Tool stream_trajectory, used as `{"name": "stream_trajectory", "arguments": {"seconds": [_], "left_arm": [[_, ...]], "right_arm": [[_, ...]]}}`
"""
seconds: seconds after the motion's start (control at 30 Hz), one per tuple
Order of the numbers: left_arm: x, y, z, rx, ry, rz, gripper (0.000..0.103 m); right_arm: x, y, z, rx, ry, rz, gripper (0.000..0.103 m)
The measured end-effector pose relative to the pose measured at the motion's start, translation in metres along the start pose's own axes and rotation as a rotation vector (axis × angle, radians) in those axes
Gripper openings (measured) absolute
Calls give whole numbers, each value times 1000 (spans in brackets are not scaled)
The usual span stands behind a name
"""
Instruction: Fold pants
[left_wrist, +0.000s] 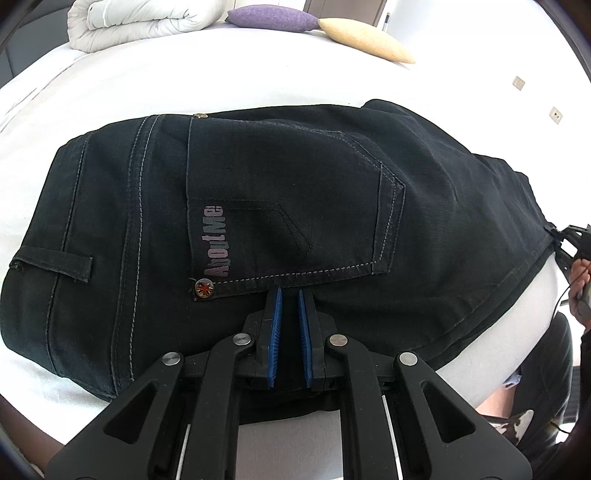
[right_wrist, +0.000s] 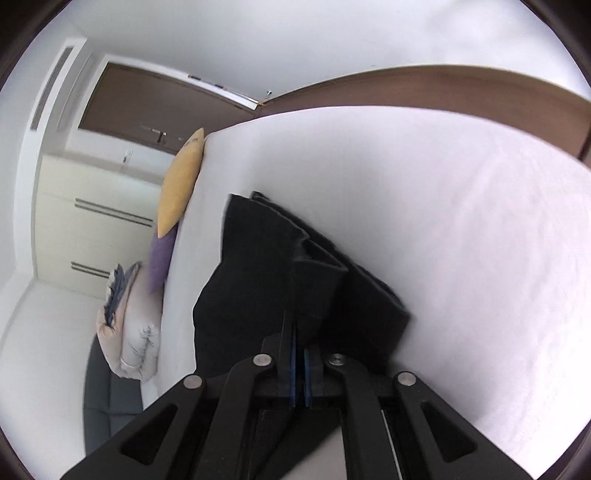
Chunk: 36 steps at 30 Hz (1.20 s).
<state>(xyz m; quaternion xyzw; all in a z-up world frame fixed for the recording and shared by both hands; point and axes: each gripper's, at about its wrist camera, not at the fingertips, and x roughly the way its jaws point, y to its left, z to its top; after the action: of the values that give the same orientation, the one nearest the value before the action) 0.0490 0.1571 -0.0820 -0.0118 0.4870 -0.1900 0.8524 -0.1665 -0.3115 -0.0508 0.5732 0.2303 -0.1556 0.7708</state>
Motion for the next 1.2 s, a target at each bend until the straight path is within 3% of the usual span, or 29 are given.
{"name": "stream_trajectory", "arguments": {"seconds": [0.07, 0.13, 0.2, 0.27, 0.33, 1.0, 1.13, 1.2], "left_arm": [[-1, -2, -1, 2, -1, 3, 9], [-3, -3, -1, 2, -3, 6, 9], [-5, -3, -3, -5, -6, 6, 9], [-5, -3, -4, -12, -11, 8, 9], [-7, -3, -6, -15, -17, 13, 9], [-23, -4, -13, -28, -20, 15, 10], [-26, -1, -14, -33, -24, 11, 10], [-26, -1, -13, -37, -26, 9, 10]], "right_arm": [[-1, 1, -1, 7, -6, 7, 7], [1, -3, 4, 44, 11, 52, 19], [-5, -4, 10, 22, -15, 40, 18], [-8, -7, 15, -8, -22, 2, 6], [-6, -13, 16, 18, -13, 8, 5], [-18, -12, 5, 11, -42, -32, 2], [-22, -15, 7, -3, -14, -17, 4], [-33, -10, 8, -23, -39, -55, 5]]}}
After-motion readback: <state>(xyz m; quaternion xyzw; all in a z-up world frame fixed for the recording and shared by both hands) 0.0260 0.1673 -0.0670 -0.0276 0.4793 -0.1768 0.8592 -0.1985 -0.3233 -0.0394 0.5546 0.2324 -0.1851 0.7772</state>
